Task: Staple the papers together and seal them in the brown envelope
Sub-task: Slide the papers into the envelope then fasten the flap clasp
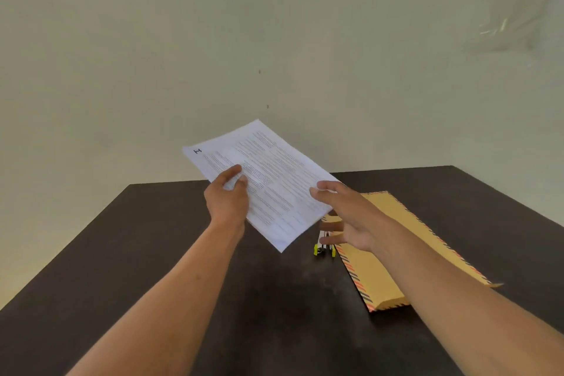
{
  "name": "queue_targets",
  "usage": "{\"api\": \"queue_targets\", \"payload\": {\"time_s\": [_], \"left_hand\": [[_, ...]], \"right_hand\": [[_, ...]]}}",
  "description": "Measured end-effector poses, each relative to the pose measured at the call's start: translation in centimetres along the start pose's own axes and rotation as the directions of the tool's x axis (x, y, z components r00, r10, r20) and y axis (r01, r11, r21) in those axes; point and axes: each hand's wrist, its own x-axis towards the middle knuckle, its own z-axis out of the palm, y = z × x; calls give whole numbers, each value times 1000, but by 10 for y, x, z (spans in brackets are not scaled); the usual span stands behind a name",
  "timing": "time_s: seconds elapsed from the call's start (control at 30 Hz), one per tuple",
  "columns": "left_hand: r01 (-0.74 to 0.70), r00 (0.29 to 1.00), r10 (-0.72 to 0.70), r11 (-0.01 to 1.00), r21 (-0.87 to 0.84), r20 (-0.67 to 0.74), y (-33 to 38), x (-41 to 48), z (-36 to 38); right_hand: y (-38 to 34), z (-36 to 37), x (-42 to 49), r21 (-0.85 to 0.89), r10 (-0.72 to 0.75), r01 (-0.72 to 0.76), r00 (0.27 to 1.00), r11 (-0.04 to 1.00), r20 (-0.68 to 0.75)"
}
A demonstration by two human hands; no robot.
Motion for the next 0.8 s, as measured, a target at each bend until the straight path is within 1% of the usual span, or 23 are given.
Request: {"api": "queue_targets", "payload": {"time_s": [0.03, 0.07, 0.13, 0.17, 0.2, 0.23, 0.3, 0.33, 0.37, 0.4, 0.43, 0.47, 0.5, 0.53, 0.57, 0.6, 0.63, 0.67, 0.7, 0.73, 0.8], "left_hand": [[24, 999, -24, 1000, -11, 33, -3, -3, 12], [51, 996, -50, 999, -19, 76, -6, -8, 24], [74, 985, -73, 997, -3, 158, -13, -23, 48], [64, 977, -69, 997, 33, 200, -15, -31, 59], [35, 967, -56, 995, 90, 248, -19, -39, 70], [2, 951, -45, 990, 142, 305, -24, -47, 80], [-25, 905, -95, 961, 275, 414, -32, -68, 96], [-72, 887, -119, 919, 387, 446, -37, -81, 102], [-167, 885, -102, 842, 513, 455, -43, -93, 106], [-272, 891, -57, 727, 631, 450, -48, -105, 107], [-351, 890, -6, 627, 695, 456, -53, -114, 108], [-425, 864, 31, 579, 696, 502, -59, -121, 107], [-508, 808, 47, 560, 655, 587, -66, -128, 105], [-595, 716, 36, 553, 583, 697, -74, -132, 103], [-674, 598, -1, 541, 503, 802, -83, -136, 100], [-729, 477, -53, 534, 429, 877, -89, -141, 98], [-752, 383, -122, 534, 386, 916, -95, -146, 97], [-760, 320, -177, 539, 364, 931, -101, -151, 96], [-766, 284, -211, 537, 354, 935, -105, -156, 96], [-775, 267, -207, 535, 337, 941, -109, -160, 97], [-788, 260, -177, 529, 315, 949, -114, -163, 103]], "right_hand": [[1, -5, -4, 117, -26, 24, 999, 993, 20], [4, -12, -7, 198, -73, 73, 997, 977, -8], [8, -31, -10, 235, -152, 188, 975, 954, -165], [11, -44, -12, 198, -176, 230, 950, 953, -256], [13, -58, -14, 110, -199, 248, 920, 962, -337], [16, -72, -19, -7, -225, 243, 887, 970, -403], [22, -101, -36, -260, -294, 188, 832, 947, -470], [26, -114, -47, -360, -323, 152, 814, 920, -482], [29, -127, -58, -432, -342, 116, 799, 894, -494], [34, -140, -67, -470, -344, 79, 787, 879, -512], [39, -152, -75, -488, -337, 42, 773, 872, -537], [44, -163, -83, -498, -329, 5, 757, 867, -565], [49, -174, -90, -506, -323, -29, 739, 862, -592], [53, -183, -96, -511, -315, -62, 723, 857, -615], [58, -191, -101, -516, -309, -88, 710, 852, -633], [63, -197, -106, -515, -300, -107, 704, 851, -643], [66, -202, -110, -510, -292, -117, 703, 852, -649], [70, -206, -113, -505, -284, -122, 703, 855, -652], [72, -209, -115, -503, -281, -125, 703, 855, -653], [74, -212, -116, -500, -279, -128, 701, 856, -656], [74, -215, -116, -494, -278, -127, 696, 860, -662]]}}
